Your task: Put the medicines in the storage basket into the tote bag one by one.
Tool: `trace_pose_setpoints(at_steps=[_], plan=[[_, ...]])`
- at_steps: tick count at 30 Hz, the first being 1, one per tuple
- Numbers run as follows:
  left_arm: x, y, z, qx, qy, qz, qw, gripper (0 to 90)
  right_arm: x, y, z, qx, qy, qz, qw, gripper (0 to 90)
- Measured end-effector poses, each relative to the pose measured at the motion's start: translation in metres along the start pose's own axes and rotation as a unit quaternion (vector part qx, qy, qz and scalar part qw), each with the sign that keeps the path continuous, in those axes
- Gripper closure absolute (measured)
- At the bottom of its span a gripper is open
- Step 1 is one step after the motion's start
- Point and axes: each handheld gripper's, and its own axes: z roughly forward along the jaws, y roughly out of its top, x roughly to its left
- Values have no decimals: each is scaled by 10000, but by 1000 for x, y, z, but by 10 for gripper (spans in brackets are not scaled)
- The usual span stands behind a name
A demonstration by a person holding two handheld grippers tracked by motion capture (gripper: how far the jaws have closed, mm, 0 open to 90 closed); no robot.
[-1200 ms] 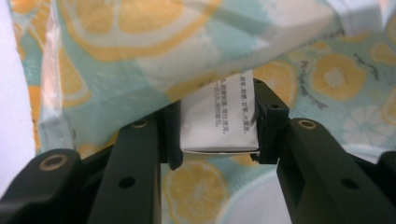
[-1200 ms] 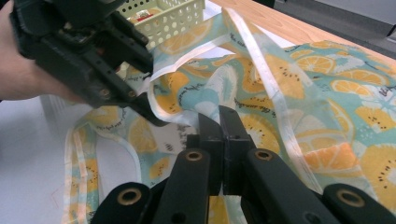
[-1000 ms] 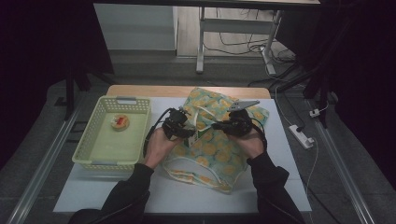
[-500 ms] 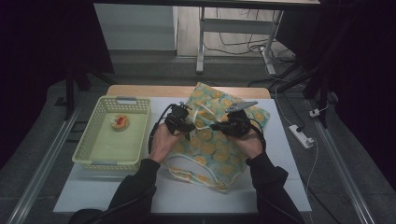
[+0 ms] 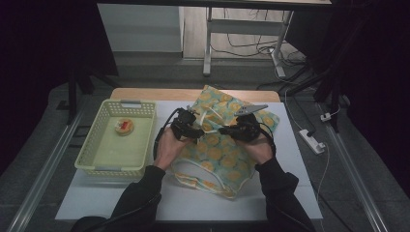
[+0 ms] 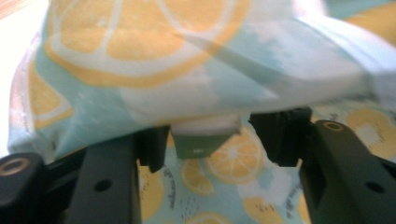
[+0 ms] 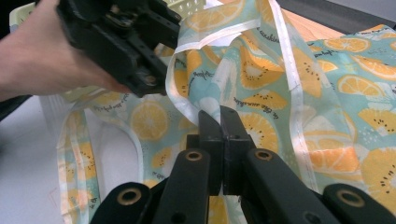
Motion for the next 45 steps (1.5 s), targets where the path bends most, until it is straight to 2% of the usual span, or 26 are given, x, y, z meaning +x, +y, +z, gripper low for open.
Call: trace_pose_setpoints(at_steps=[7, 10, 14, 20, 26, 32, 38, 45], plan=[[-9, -9, -17, -38, -89, 341, 9994, 341, 0, 0, 0, -9, -19, 6, 10000, 896], [-10, -14, -26, -86, -281, 327, 9990, 301, 0, 0, 0, 9, -6, 15, 10000, 896], [-9, -21, -39, -209, -676, 227, 9972, 265, -1, 0, 0, -2, -9, 7, 10000, 896], [-5, -31, -51, -284, -883, 205, 9955, 195, 0, 0, 0, 3, -9, 3, 10000, 896], [8, -40, -62, -318, -782, 37, 9964, 156, 0, 0, 0, 9, -7, 2, 10000, 895], [28, -48, -74, -399, -697, -167, 9966, 90, 0, 0, 0, 19, -5, 0, 10000, 895], [51, -60, -83, -483, -616, -347, 9963, 24, 0, 0, 1, 25, -6, 2, 10000, 895], [81, -76, -91, -531, -376, -536, 9964, 0, -1, -1, 2, 66, 3, 15, 10000, 895]])
